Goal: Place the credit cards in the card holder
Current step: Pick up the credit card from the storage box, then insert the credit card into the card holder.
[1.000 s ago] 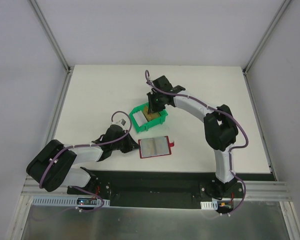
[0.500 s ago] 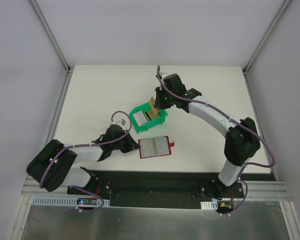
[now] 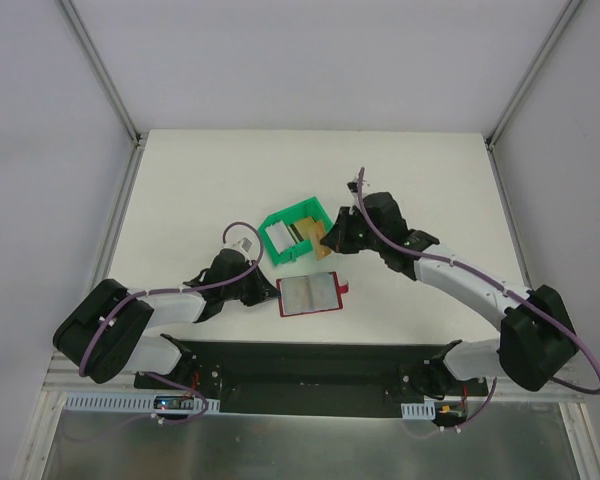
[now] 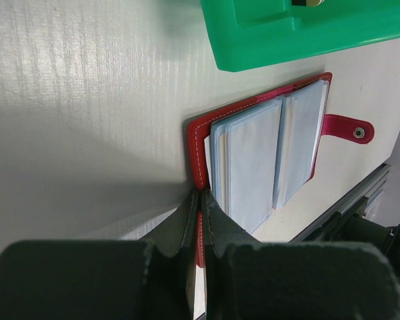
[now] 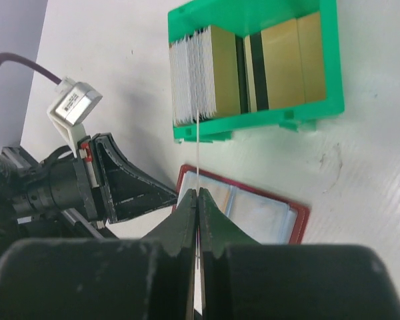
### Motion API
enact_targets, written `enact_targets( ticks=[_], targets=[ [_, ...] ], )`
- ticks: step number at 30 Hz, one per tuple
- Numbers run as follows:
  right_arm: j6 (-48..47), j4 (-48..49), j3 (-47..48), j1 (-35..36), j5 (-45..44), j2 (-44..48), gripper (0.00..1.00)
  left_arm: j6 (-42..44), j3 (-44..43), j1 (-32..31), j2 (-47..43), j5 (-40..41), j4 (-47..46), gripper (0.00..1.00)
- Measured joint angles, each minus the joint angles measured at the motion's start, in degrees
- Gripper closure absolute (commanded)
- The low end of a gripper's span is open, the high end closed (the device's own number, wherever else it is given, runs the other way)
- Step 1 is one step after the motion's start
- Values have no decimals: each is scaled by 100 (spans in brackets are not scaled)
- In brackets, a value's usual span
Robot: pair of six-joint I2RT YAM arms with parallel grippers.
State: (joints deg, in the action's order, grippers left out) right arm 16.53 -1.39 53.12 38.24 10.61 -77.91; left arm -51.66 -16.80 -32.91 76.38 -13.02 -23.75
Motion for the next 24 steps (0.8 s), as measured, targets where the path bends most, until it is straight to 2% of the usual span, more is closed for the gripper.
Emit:
enact_targets(
  ticks=[10,17,24],
  targets=[
    [977,1045,-1596,562,-166,645,100,0,0,0,2,-4,-2,100],
    [1725,1801,-2457,942,-422,452,100,0,4,0,2,-4,-7,100],
    [2039,2337,-2677,1029,-490,24,100,-7,57,0,2,-11,-111,100]
  ],
)
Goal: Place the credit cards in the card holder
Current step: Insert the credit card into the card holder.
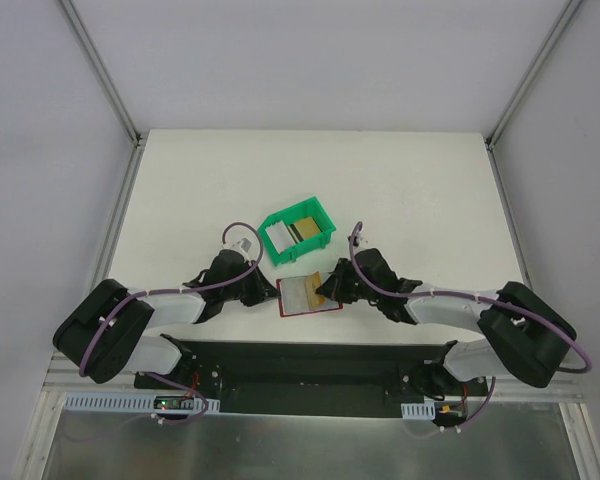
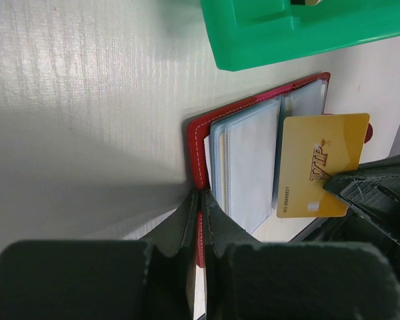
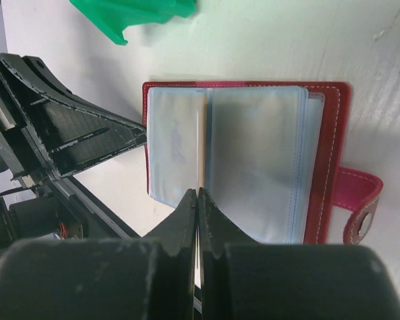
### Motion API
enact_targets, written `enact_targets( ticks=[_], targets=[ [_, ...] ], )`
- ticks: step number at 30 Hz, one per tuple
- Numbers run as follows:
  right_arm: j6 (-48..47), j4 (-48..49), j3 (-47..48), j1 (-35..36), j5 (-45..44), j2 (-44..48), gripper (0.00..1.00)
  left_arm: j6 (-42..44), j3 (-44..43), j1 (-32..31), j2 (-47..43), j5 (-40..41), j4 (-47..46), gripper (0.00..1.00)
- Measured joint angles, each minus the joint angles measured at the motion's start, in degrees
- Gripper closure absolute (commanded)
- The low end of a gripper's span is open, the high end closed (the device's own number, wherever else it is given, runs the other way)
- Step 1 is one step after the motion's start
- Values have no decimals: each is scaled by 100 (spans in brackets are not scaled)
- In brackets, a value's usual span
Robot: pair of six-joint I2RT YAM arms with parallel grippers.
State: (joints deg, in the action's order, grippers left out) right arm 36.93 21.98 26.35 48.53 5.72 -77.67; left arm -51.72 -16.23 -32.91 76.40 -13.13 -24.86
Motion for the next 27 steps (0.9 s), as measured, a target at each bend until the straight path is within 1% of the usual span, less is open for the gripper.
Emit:
enact_targets(
  ticks=[15,27],
  targets=[
    [59,544,0,0,-39,-520,100,-2,28,0,0,-15,-48,100],
    [160,715,-203,-42,-201,-435,100,-9,52,0,-2,-20,-92,100]
  ],
)
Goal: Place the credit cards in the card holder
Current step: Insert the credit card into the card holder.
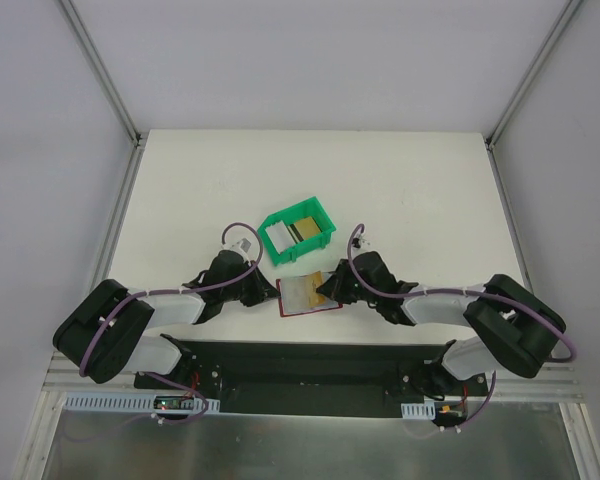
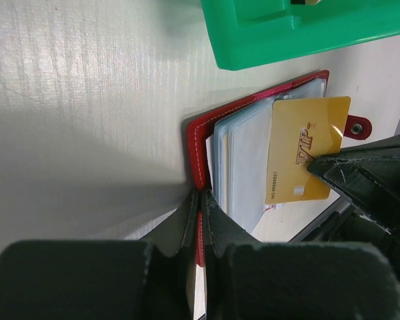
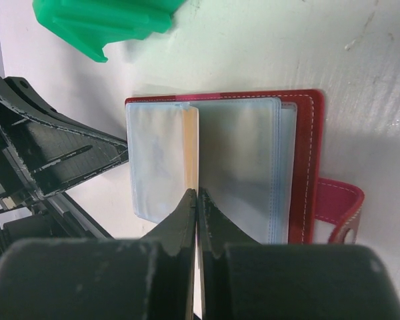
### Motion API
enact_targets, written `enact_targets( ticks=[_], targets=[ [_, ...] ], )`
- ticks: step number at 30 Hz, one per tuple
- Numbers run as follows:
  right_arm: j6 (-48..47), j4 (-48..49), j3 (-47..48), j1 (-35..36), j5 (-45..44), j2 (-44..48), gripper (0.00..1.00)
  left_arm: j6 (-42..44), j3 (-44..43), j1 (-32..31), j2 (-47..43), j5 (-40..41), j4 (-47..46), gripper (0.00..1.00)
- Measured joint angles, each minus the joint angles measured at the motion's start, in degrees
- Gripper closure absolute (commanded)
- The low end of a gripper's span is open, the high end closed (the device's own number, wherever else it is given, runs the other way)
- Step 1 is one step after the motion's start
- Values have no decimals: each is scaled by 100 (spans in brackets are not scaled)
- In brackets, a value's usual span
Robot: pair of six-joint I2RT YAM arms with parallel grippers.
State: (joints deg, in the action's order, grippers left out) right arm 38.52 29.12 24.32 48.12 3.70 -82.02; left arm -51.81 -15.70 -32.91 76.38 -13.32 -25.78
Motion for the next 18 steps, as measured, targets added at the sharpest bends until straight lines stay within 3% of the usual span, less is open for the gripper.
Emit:
enact_targets(
  ticks=[18],
  targets=[
    [308,140,-11,-83,188,-186,100,-2,13,2,0,0,-22,100]
  ],
)
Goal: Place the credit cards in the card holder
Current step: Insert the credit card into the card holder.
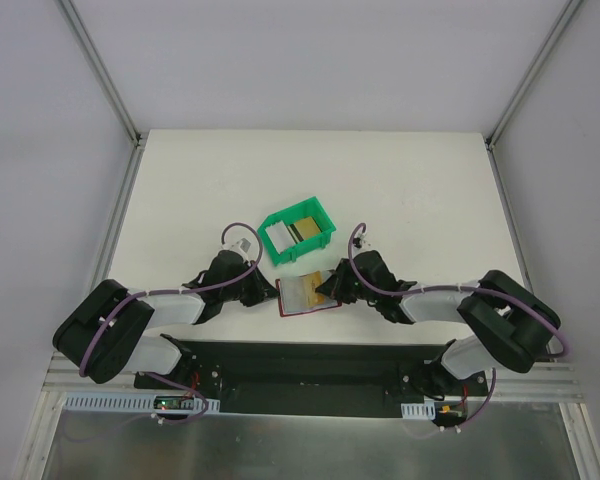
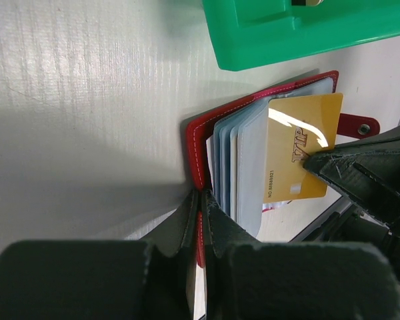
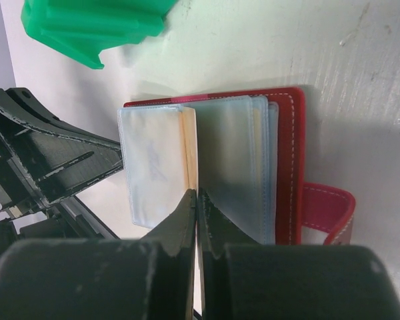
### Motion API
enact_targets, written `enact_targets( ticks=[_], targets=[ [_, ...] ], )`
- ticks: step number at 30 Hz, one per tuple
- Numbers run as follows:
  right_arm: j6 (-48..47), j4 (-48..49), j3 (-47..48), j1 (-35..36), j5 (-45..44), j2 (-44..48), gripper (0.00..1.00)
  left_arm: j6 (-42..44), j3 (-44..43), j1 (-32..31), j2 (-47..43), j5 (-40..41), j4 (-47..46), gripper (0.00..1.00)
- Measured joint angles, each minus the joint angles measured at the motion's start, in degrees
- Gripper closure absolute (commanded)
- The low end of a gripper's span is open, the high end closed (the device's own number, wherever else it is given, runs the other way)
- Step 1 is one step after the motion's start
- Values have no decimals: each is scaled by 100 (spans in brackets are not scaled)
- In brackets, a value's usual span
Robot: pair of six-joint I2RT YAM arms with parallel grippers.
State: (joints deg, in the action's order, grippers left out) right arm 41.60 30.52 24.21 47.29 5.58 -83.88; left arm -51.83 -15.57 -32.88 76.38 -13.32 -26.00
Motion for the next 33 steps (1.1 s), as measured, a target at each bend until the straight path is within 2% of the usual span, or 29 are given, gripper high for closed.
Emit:
enact_targets(
  ticks=[33],
  targets=[
    [234,448,-42,28,236,-127,100,-4,4,35,-11,-11,7,100]
  ],
)
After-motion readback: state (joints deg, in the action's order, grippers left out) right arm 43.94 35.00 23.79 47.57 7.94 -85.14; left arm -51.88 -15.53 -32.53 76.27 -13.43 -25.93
